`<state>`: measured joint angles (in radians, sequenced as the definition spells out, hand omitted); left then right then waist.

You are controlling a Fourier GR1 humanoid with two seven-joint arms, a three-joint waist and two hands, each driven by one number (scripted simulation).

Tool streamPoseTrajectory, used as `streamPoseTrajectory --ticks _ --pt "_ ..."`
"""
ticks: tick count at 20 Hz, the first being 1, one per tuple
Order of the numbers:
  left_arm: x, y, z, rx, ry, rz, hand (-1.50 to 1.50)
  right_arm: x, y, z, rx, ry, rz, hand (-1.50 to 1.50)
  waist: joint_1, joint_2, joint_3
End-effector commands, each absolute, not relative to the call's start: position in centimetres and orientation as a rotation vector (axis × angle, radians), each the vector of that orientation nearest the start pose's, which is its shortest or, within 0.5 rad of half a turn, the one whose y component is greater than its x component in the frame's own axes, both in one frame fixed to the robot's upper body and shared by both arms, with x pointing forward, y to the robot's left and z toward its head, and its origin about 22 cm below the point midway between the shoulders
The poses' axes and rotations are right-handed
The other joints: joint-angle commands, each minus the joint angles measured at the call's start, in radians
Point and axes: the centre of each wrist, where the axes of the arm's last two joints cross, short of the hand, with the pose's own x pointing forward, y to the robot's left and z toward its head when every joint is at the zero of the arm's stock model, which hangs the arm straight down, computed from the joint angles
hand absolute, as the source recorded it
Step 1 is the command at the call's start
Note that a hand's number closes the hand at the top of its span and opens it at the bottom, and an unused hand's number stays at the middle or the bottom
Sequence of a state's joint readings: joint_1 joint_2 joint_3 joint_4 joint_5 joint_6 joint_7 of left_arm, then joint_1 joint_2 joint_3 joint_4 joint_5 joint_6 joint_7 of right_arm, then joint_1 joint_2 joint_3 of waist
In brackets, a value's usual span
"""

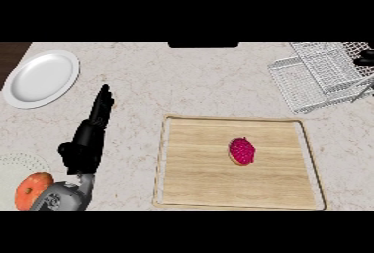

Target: Pick the cupcake from the tray and place it in the tiered basket

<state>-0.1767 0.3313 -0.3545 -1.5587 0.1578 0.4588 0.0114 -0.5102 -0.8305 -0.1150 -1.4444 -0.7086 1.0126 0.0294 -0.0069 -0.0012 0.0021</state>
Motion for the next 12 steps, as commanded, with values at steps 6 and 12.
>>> streamPoseTrajectory --ticks 6,12 --pt "26.7 18.6 2.5 0.205 -1.672 -0.104 0.00 28.5 -29.8 28.4 0.104 -1.697 1.597 -1.50 0.012 0.003 -0.001" --pt "27.5 18.9 3.2 0.184 -1.669 -0.119 0.00 27.2 -27.9 26.8 0.067 -1.627 1.667 -1.50 0.007 0.000 -0.002"
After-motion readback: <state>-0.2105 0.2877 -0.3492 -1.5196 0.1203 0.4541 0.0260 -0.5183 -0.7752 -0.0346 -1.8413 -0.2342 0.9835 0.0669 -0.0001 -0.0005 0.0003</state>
